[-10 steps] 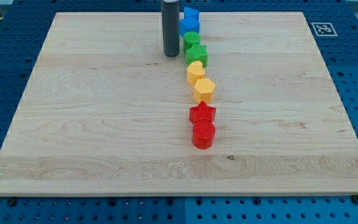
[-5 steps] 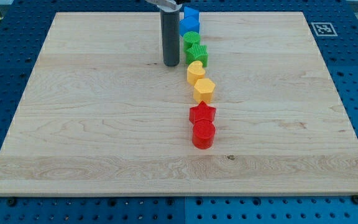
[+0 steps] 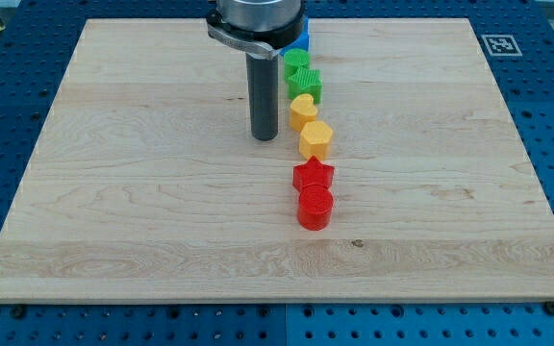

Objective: Make a vertical line of blocks at the center of the board

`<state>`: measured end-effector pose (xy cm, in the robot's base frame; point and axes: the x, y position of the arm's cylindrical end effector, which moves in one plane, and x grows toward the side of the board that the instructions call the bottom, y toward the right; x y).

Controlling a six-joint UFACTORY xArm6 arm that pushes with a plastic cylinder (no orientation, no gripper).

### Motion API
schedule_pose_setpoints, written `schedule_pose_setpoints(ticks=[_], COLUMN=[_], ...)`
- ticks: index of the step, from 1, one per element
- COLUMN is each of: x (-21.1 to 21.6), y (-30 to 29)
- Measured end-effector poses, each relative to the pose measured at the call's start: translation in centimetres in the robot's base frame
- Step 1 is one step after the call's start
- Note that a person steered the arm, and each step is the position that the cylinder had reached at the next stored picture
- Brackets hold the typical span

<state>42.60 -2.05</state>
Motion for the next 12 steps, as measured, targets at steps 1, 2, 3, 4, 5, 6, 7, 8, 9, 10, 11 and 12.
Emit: schedule_pose_setpoints(ticks=[1, 2, 3, 4, 5, 6, 7, 8, 9, 10, 11, 12], x=[0.7, 1.1, 1.1, 1.1, 3.0, 6.1, 9.8, 14.3, 17.4, 18.0, 16.3, 11.8], y=[0.0, 0.0, 0.0, 0.0, -0.5, -1.2, -1.3, -0.8, 0.9, 4.6, 8.7, 11.4])
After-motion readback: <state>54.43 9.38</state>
